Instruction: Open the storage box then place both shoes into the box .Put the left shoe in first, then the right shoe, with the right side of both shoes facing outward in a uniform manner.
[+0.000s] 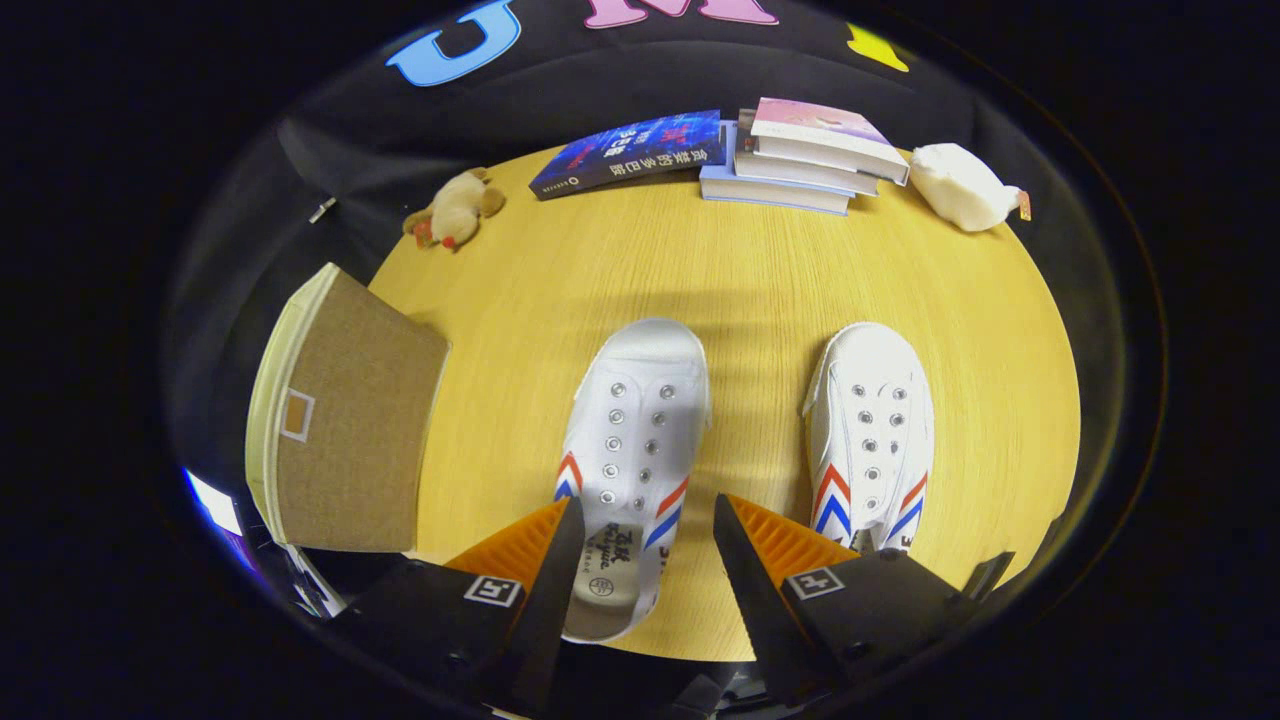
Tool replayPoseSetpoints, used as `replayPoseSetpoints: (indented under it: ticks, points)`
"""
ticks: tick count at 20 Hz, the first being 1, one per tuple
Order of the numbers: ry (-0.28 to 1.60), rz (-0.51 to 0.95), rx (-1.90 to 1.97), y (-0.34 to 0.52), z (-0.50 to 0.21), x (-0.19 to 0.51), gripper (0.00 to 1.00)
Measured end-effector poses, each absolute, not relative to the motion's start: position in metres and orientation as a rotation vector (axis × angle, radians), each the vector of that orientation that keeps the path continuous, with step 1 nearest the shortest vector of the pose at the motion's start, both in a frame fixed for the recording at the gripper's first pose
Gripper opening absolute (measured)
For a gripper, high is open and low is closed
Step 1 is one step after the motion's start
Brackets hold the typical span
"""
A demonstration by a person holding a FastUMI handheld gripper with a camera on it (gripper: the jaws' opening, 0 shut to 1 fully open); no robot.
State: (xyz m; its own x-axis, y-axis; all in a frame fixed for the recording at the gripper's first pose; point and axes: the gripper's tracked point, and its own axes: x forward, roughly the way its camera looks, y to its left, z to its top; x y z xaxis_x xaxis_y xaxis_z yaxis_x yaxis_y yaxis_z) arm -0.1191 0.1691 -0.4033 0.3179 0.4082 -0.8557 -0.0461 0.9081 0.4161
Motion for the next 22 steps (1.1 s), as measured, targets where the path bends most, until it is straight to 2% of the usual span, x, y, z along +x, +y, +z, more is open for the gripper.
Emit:
replayPoseSetpoints:
  ticks: [3,5,6,8,10,12,14,22]
  points:
    - [1.237,0.291,0.322,0.172,-0.423,-0.109,0.79]
    - [1.258,0.29,0.315,0.176,-0.432,-0.107,0.68]
    - [1.269,0.286,0.325,0.181,-0.433,-0.107,0.56]
    - [1.296,0.242,0.319,0.176,-0.436,-0.108,0.44]
    - [1.323,0.206,0.376,0.175,-0.44,-0.108,0.22]
    - [1.335,0.195,0.445,0.173,-0.435,-0.108,0.1]
    - [1.336,0.187,0.513,0.173,-0.431,-0.11,0.06]
    - [1.224,0.177,0.705,0.179,-0.352,-0.093,0.05]
